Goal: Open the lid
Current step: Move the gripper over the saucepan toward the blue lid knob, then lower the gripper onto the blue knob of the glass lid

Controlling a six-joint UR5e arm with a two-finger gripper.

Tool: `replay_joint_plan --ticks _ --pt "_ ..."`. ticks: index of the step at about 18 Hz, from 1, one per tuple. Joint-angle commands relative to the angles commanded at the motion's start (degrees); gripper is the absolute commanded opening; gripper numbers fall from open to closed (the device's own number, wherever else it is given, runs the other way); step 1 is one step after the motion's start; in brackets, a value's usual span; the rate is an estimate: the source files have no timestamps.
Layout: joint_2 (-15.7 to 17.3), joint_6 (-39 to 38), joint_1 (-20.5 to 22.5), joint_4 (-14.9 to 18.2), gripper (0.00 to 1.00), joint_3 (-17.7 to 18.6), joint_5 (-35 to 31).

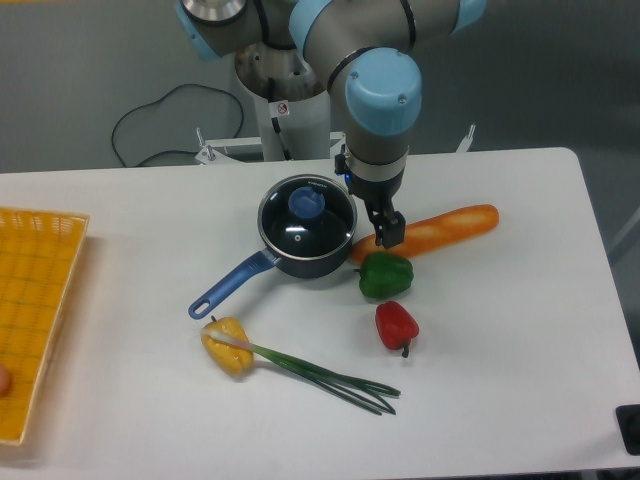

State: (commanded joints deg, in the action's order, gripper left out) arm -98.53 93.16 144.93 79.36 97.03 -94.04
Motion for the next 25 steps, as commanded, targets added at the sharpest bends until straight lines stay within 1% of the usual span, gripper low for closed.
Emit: replay_joint_plan --ticks 2,5,7,9,12,17,19,22,25 --pt "0.3 -1.5 -0.1 0.1 1.00 0.6 0.0" --pt "0.9 -6.1 -0.4 0.1 1.00 1.9 0.3" --pt "1.0 -9.3 -1.7 0.0 1.00 3.1 0.7" --pt "0.9 -14.2 -2.8 0.0 1.00 3.2 1.0" --pt "0.5 -19.6 -4.9 0.1 1.00 3.2 1.2" --pt "0.3 -21.1 -7.6 -0.1 1.00 3.5 1.2" --pt "1.0 -22.8 -7.5 0.0 1.00 5.6 1.4" --pt "3.6 -23.8 -6.9 -0.2 1.00 9.4 3.5" --pt "4.2 -25.0 -6.7 -1.0 1.00 11.0 3.8"
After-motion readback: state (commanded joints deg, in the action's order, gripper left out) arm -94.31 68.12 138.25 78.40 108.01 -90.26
